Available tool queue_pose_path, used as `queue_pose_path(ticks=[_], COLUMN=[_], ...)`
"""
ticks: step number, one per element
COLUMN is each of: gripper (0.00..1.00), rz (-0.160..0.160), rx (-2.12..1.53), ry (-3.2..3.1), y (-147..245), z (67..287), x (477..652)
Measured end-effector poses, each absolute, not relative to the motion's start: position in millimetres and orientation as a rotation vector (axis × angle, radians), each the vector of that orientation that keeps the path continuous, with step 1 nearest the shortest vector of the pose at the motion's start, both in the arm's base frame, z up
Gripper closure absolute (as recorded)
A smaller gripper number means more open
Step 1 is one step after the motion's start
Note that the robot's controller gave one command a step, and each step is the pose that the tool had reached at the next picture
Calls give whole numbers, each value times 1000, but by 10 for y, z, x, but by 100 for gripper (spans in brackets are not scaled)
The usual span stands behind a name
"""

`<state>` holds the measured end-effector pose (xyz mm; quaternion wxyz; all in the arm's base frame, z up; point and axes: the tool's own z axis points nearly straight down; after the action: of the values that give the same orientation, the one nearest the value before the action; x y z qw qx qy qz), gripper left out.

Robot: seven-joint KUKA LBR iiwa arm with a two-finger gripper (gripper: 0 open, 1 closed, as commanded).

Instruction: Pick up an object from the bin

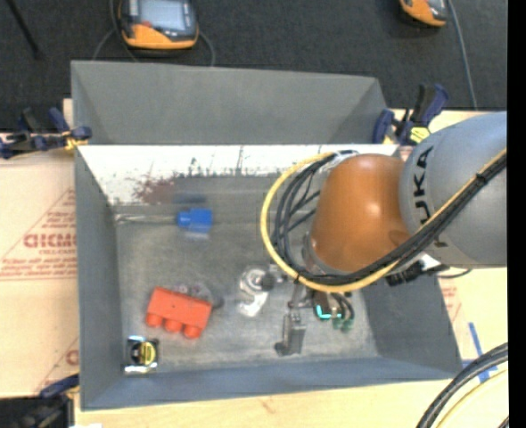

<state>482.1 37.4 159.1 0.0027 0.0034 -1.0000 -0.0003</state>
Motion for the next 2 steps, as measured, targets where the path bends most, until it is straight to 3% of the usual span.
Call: queue_pose_path(ticks=[1,2], gripper=[0,100], rz=[1,-1], rx=[171,167], ry=[-3142,-3149], y=[317,324], z=[780,839], x=[5443,5464])
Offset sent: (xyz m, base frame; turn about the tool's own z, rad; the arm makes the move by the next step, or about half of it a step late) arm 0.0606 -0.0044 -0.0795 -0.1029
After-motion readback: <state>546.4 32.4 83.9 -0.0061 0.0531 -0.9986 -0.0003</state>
